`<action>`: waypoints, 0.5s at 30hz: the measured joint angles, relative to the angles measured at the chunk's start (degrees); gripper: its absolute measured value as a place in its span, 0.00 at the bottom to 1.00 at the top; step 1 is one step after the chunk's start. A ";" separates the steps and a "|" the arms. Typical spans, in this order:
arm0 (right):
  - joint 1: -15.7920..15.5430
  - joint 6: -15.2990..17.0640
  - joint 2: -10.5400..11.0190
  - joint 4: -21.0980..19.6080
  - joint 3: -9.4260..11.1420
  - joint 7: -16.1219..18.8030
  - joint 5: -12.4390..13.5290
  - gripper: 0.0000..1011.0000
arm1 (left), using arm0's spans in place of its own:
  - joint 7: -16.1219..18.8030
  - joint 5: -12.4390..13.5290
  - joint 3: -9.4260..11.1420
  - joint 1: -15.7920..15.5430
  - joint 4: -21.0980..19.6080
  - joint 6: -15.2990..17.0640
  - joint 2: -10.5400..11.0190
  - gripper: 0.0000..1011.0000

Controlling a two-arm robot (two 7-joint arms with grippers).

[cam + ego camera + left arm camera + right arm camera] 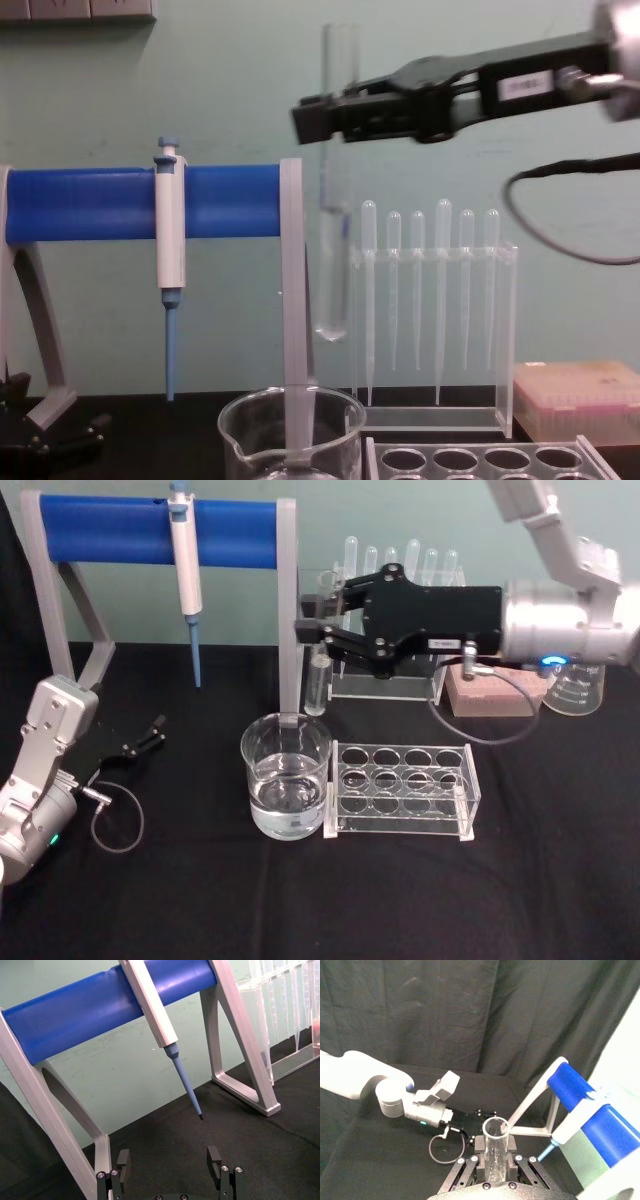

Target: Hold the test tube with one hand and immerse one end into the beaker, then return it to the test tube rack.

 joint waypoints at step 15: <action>-13.18 -0.44 11.17 -11.33 5.91 -7.42 3.57 0.23 | 0.00 0.00 0.00 0.00 0.00 0.00 0.00 0.99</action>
